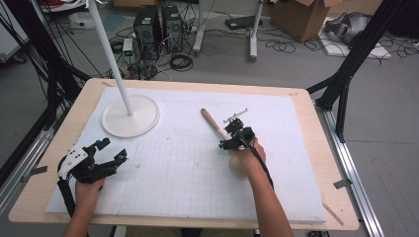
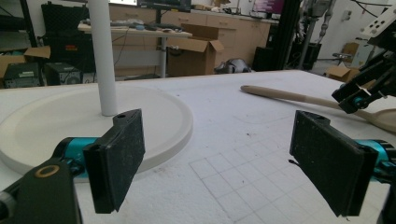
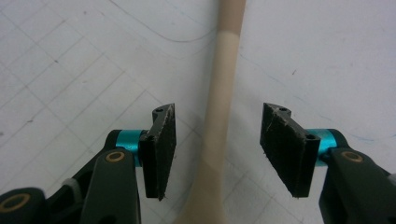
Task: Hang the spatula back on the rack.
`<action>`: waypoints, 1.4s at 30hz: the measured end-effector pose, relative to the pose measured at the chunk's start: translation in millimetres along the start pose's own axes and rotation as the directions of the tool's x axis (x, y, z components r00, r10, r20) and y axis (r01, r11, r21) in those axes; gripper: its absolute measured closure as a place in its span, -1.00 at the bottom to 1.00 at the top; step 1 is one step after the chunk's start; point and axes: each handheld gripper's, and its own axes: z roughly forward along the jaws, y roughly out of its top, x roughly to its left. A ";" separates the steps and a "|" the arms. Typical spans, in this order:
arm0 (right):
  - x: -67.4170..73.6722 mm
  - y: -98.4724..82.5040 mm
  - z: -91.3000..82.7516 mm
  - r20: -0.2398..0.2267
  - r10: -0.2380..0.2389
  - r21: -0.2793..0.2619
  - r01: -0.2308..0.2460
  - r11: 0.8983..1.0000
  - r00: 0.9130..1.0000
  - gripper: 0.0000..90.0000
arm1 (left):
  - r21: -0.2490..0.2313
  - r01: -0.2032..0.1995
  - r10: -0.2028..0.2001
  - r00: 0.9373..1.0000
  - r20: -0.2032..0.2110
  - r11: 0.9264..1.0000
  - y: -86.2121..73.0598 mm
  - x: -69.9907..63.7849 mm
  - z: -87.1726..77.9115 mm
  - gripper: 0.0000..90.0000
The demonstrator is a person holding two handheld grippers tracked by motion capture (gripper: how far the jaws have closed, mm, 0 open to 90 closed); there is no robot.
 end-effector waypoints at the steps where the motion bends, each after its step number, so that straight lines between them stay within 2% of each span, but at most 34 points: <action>1: -0.5 -0.4 1.6 -0.002 -0.001 0.005 0.001 1.000 1.000 0.04 | 0.000 0.001 -0.001 1.000 0.001 1.000 0.0 0.0 0.1 -0.59; 6: -0.5 -0.2 4.5 0.002 -0.001 0.018 0.001 1.000 1.000 0.18 | 0.000 0.002 -0.002 1.000 0.001 1.000 0.0 0.0 0.1 -0.59; 8: -1.5 -1.0 8.2 -0.004 0.001 0.039 -0.001 0.999 1.000 0.19 | 0.001 0.001 -0.001 1.000 0.001 1.000 0.0 0.1 0.0 -0.59; 10: -3.5 -1.9 8.7 -0.017 0.025 0.037 -0.025 0.999 1.000 0.20 | 0.000 0.000 0.000 1.000 0.001 1.000 0.0 0.0 -0.1 -0.59; 12: -3.3 -2.1 8.7 -0.016 0.022 0.036 -0.022 0.999 1.000 0.23 | 0.000 0.001 -0.001 1.000 0.000 1.000 0.0 0.1 0.0 -0.59; 14: -3.1 -2.5 8.2 -0.019 0.040 0.035 -0.039 0.999 0.999 0.34 | -0.002 0.004 -0.004 1.000 0.000 1.000 0.0 -0.1 0.1 -0.59; 15: -3.0 -2.9 7.7 -0.020 0.046 0.031 -0.046 0.998 0.999 0.48 | -0.001 0.001 -0.001 1.000 0.001 1.000 0.0 0.0 -0.1 -0.59; 16: -3.0 -2.9 7.7 -0.020 0.046 0.031 -0.046 0.998 0.999 0.48 | -0.001 0.002 -0.002 1.000 0.001 1.000 0.0 -0.1 -0.1 -0.59; 17: -2.9 -3.4 7.2 -0.029 0.047 0.024 -0.046 0.999 0.998 0.66 | -0.002 0.002 -0.002 1.000 0.001 1.000 0.0 -0.1 -0.1 -0.59; 21: -0.5 -2.9 6.8 -0.020 0.061 0.030 -0.061 0.998 0.998 0.74 | -0.003 0.004 -0.004 1.000 0.000 1.000 0.0 0.0 0.0 -0.59; 23: -0.3 -2.8 6.5 -0.021 0.032 0.024 -0.031 0.999 0.999 0.75 | -0.003 0.005 -0.005 1.000 0.000 1.000 0.0 -0.1 0.1 -0.59; 24: 0.2 -3.0 5.7 -0.021 0.036 0.024 -0.035 0.999 0.999 0.75 | -0.004 0.005 -0.005 1.000 0.001 1.000 0.0 0.0 0.1 -0.59; 25: -0.7 -3.2 1.5 -0.028 0.030 -0.001 -0.030 1.000 0.999 0.75 | -0.003 0.005 -0.005 1.000 0.000 1.000 0.0 -0.1 0.0 -0.59; 26: -0.7 -3.2 1.5 -0.028 0.030 -0.001 -0.030 1.000 0.999 0.75 | -0.003 0.005 -0.005 1.000 0.000 1.000 0.0 -0.1 0.1 -0.59; 31: -9.4 -5.2 -10.8 -0.069 0.070 -0.060 -0.074 0.996 0.995 0.75 | -0.001 0.002 -0.002 1.000 0.000 1.000 0.0 0.0 0.0 -0.59; 34: -15.7 -8.7 -22.6 -0.091 0.089 -0.110 -0.098 0.989 0.992 0.75 | -0.002 0.000 0.000 1.000 -0.001 1.000 -0.1 -0.1 0.2 -0.59; 36: -16.3 -9.4 -25.9 -0.101 0.097 -0.122 -0.109 0.986 0.990 0.74 | -0.001 0.002 -0.002 1.000 0.000 1.000 0.0 -0.4 0.1 -0.59; 42: -15.1 -15.1 -43.4 -0.116 0.077 -0.198 -0.099 0.975 0.990 0.74 | -0.011 0.004 -0.004 1.000 -0.008 1.000 -0.2 -0.3 -0.7 -0.59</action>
